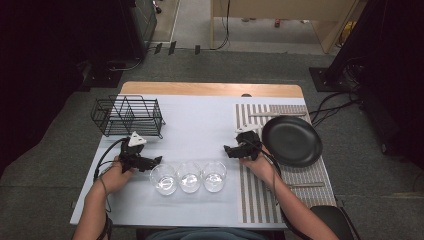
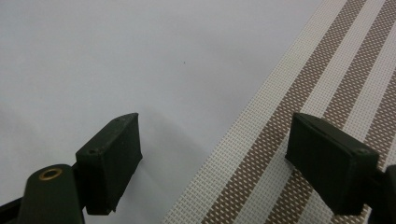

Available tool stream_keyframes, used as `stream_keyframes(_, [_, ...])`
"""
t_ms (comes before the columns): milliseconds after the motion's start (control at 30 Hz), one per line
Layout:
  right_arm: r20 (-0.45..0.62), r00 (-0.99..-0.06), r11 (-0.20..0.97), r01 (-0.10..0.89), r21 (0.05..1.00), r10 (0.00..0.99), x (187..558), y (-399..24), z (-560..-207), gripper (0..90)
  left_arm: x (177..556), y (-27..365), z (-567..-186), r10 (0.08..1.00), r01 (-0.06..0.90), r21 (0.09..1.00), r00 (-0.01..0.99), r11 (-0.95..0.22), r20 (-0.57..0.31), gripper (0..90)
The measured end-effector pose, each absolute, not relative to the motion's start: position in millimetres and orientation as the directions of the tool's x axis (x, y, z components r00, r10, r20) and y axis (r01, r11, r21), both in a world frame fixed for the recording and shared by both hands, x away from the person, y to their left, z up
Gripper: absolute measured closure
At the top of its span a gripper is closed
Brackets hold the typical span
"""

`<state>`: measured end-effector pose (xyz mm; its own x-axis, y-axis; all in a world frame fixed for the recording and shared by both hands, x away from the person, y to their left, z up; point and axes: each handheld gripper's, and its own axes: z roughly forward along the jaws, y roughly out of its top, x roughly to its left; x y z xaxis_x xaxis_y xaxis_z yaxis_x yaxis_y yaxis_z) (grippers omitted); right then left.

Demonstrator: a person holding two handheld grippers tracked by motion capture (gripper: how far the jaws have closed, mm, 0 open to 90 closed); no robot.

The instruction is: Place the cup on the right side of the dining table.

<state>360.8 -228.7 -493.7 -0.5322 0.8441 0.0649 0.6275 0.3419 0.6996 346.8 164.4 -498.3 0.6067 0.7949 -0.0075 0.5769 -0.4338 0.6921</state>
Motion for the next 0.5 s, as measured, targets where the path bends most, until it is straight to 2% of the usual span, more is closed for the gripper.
stream_keyframes(500, [0.095,-0.529,0.305,0.617,0.725,0.843,359.6,-227.7,-485.9,17.0,346.8,164.4,-498.3,0.795,0.577,0.692,0.607,-0.434,-0.008,0.0])
